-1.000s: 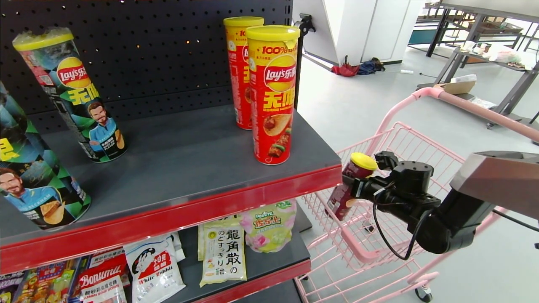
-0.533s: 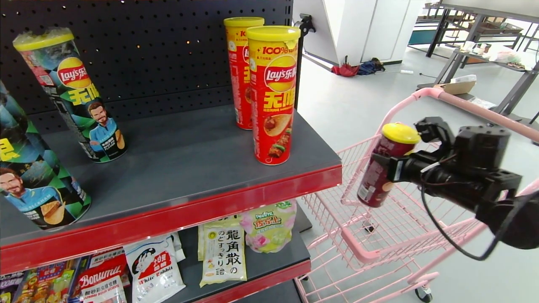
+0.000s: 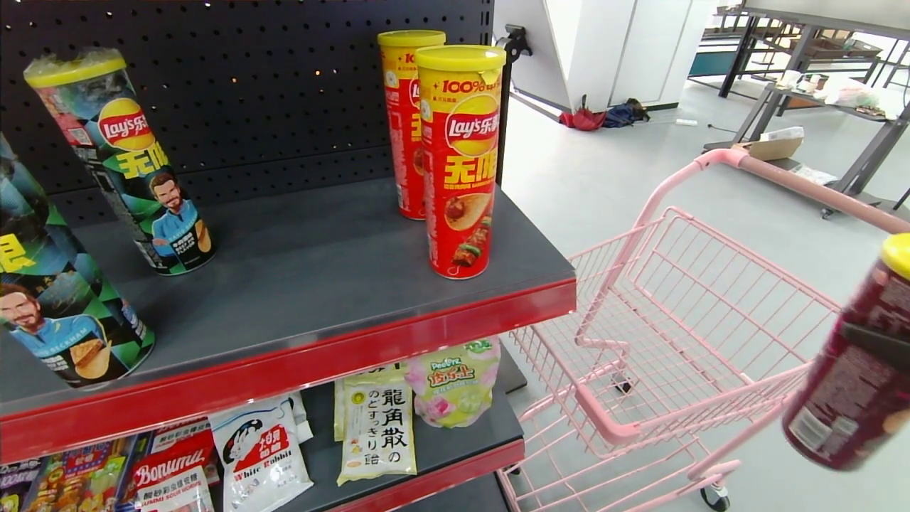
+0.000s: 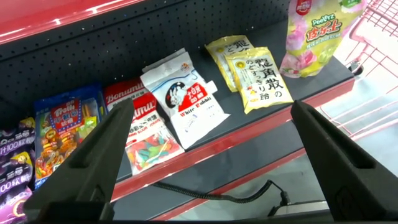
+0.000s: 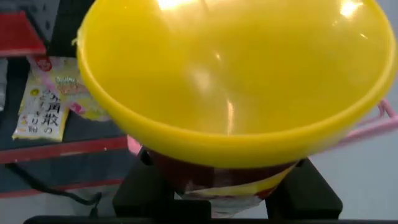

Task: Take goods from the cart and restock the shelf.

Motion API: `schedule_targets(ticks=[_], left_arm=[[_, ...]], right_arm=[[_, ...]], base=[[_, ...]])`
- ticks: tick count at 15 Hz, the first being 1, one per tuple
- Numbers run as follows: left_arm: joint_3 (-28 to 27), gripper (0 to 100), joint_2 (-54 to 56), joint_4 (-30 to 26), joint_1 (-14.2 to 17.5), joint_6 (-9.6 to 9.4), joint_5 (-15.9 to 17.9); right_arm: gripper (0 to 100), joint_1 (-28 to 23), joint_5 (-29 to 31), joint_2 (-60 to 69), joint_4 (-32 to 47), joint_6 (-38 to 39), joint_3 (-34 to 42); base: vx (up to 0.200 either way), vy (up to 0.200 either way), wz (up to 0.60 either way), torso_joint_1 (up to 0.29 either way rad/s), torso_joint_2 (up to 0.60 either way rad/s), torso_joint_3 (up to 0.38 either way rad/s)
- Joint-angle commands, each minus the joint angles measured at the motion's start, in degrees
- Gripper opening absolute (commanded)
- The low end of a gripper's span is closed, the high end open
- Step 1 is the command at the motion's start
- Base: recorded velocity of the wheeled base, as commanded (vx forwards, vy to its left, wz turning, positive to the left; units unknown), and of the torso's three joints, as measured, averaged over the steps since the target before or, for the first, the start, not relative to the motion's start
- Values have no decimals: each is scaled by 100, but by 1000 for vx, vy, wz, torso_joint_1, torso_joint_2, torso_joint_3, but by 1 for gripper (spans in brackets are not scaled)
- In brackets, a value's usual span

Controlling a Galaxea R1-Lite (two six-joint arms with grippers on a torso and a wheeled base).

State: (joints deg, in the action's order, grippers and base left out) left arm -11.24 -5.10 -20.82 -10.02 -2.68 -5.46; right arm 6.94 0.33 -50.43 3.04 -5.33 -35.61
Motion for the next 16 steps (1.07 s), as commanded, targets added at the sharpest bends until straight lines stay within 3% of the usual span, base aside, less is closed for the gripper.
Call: schedule_targets(ticks=[1,5,16], left_arm=[[-1,100,0,-1,0,5,1],[-1,100,0,-1,0,-4,1],[-1,100,-9,8,-26,5,107]], right_arm=[[0,-210,73,1695,839,-65,186],[0,-342,108,1756,839,-74,203],[0,-342,99,1818,848,-241,546]], base=[[0,0,0,0,0,0],[0,0,0,40,-126,-83],[0,0,0,192,-507,-310]])
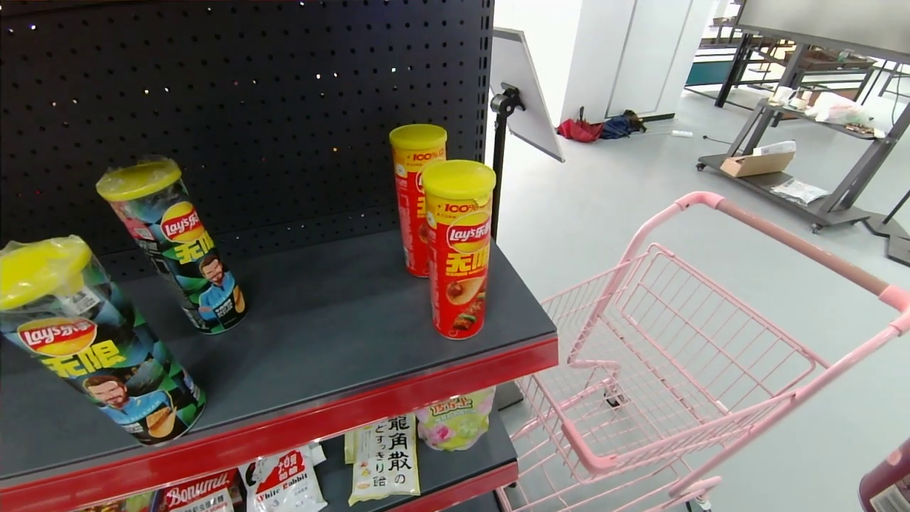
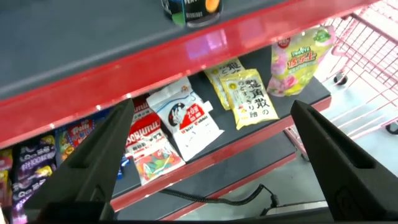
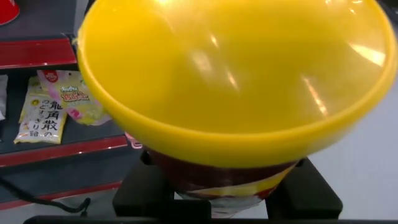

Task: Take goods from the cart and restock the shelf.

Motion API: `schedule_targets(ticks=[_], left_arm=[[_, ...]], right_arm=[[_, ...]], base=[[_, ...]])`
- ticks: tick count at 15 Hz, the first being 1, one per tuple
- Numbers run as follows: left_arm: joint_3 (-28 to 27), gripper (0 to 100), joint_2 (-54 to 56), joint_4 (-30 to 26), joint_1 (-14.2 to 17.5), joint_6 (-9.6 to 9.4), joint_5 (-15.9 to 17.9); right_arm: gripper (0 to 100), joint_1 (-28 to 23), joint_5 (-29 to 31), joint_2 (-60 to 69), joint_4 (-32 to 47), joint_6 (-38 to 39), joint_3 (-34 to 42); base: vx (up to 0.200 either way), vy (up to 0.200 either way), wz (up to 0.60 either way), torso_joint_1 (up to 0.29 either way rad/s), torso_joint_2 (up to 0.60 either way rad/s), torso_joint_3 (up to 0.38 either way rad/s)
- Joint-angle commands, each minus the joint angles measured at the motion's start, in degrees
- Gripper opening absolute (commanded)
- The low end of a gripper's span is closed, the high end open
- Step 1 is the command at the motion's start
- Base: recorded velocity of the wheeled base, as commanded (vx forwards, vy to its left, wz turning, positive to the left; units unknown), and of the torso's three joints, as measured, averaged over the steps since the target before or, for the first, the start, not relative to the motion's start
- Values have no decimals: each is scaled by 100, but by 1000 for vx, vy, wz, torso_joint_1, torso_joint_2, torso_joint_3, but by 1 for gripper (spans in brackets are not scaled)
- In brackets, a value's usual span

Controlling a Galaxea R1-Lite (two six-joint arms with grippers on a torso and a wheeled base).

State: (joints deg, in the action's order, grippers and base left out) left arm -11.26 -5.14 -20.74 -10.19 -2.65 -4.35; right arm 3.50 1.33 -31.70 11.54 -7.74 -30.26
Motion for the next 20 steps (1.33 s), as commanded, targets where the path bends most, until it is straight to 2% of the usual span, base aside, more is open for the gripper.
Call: schedule_targets(ticks=[1,9,17,20], left_arm=[[1,100,-4,-1,-9,1,-4],[1,100,-13,-1,-18,10,5],[1,100,-4,-1,-18,10,-4],[1,100,-4,-1,-18,27,5]], right_arm=[[0,2,-1,-82,-3,1,37],[0,2,17,-302,-47,-8,37],[0,2,87,-223,-56,-70,248],[0,-7,69,-12,-56,-34,354]], base=[[0,0,0,163,-393,-222],[0,0,0,148,-341,-196],[0,0,600,10,-15,-8],[0,0,0,0,0,0]])
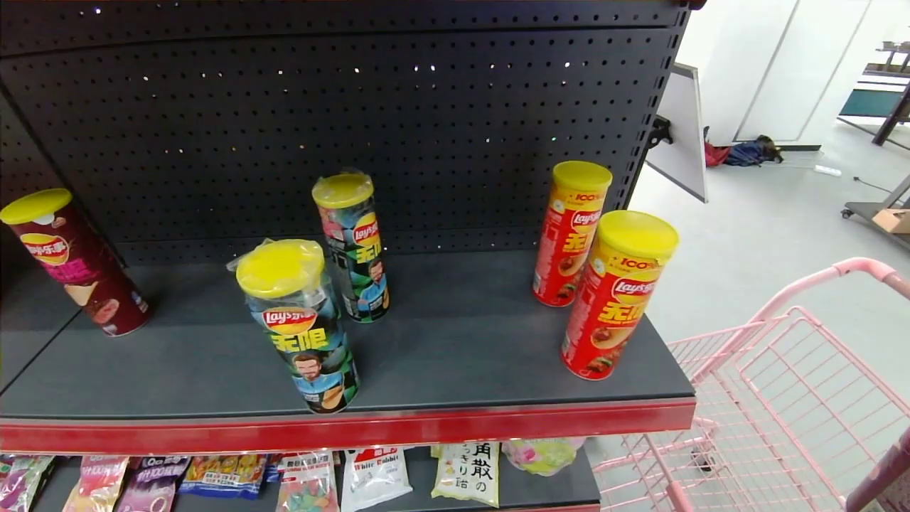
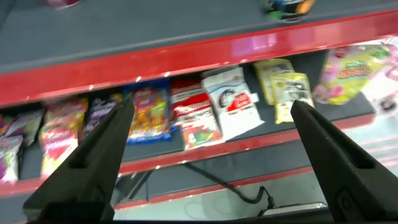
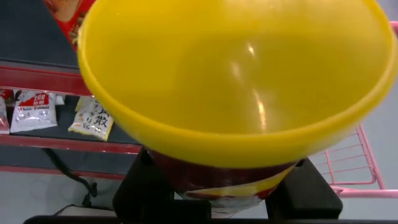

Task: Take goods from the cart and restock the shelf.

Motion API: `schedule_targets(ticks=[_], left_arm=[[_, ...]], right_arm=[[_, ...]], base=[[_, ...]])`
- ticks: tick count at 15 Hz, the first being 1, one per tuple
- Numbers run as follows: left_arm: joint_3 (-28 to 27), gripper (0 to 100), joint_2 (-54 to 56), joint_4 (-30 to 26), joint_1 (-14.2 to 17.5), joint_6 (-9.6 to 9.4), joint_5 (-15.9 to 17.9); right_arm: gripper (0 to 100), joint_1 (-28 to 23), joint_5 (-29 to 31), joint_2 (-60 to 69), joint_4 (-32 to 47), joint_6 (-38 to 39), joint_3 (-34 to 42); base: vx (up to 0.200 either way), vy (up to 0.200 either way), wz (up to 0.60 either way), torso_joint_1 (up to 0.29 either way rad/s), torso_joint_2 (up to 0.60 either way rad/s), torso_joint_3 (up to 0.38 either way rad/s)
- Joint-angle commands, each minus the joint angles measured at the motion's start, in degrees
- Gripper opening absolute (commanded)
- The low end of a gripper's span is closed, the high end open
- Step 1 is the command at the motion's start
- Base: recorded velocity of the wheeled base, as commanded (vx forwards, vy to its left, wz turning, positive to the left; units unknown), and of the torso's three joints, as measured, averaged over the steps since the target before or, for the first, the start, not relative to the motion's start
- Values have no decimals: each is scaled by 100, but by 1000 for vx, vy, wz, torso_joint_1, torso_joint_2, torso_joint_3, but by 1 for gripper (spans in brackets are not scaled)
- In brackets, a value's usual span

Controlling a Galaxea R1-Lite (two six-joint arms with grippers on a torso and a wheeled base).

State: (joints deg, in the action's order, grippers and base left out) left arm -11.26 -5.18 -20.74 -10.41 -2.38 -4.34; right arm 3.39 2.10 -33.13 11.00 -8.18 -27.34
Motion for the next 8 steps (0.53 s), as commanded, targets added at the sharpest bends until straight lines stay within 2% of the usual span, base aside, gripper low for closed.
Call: schedule_targets(ticks=[1,8], left_arm=[[1,100,8,-1,4,0,3],[1,100,8,-1,4,0,3]], right_arm=[[0,21,-34,316,-1,18,159],[0,83,-157,1345,-1,159,827]], base=[[0,0,0,0,0,0],[0,0,0,0,0,0]])
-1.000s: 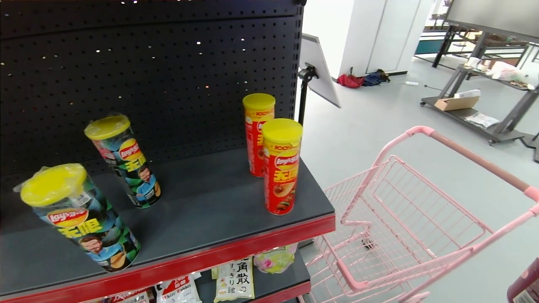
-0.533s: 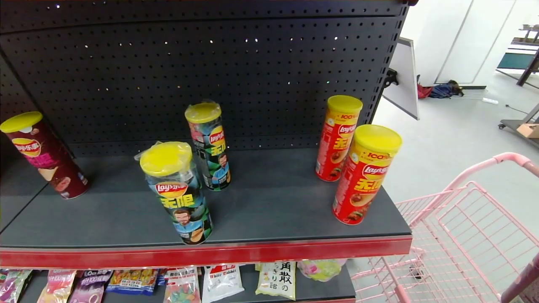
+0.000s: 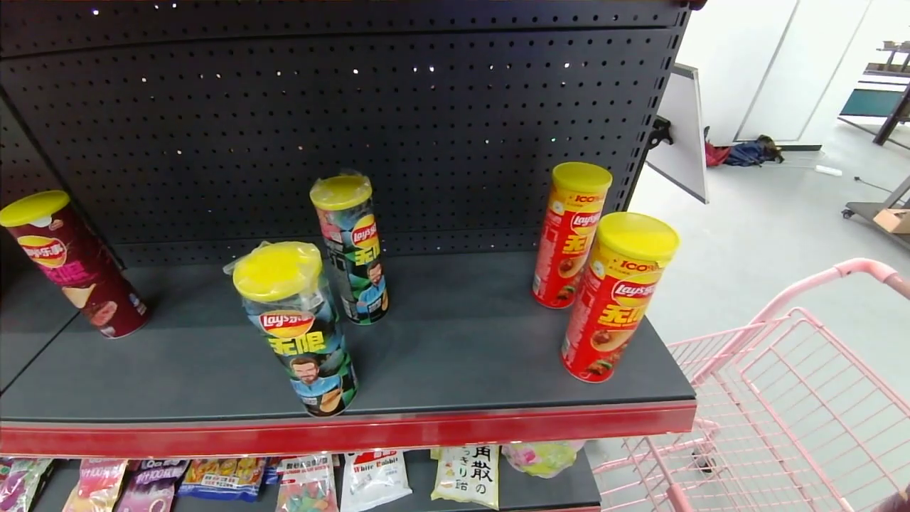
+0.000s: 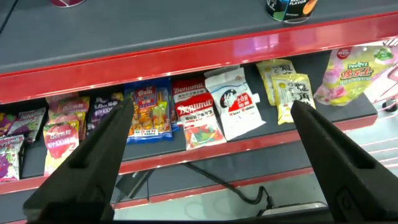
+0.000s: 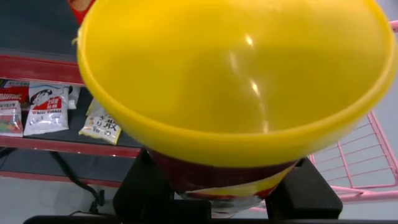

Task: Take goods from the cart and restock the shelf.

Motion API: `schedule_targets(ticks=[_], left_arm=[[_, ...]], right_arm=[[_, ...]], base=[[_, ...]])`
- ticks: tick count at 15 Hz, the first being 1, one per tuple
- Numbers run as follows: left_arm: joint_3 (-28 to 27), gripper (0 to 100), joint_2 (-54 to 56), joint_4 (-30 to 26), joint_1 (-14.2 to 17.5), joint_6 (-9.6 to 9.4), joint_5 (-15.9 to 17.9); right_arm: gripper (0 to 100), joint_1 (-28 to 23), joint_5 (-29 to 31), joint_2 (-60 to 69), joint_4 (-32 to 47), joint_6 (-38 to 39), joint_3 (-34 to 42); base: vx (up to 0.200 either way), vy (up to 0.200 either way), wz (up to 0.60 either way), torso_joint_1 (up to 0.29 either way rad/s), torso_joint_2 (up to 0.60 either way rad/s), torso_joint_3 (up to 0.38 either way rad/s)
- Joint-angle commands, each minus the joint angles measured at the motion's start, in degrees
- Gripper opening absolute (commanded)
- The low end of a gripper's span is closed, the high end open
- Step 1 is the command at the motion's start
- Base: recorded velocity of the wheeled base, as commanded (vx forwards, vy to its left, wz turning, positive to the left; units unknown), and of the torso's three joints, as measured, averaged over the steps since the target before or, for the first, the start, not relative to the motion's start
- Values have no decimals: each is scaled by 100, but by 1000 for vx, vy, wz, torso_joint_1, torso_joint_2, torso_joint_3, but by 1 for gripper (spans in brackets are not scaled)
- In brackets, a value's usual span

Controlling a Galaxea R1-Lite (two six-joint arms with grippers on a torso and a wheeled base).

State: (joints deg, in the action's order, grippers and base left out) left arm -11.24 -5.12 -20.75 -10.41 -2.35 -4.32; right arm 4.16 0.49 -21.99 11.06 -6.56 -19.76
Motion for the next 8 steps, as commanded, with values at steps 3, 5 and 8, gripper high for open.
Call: schedule_targets(ticks=[3,5,8], left_arm=[[-1,100,2,1,4,-20,1],[-1,100,2,1,4,-20,1],[-1,100,2,1,4,-20,1]], right_arm=[[0,6,4,160,2,-3,113],[0,6,4,125,-7,-3,130],[0,-3,4,160,-7,-3,139]], base=[[-67,67,0,-1,2,-1],[-200,200,0,5,2,-2],[-200,200,0,-6,2,1]])
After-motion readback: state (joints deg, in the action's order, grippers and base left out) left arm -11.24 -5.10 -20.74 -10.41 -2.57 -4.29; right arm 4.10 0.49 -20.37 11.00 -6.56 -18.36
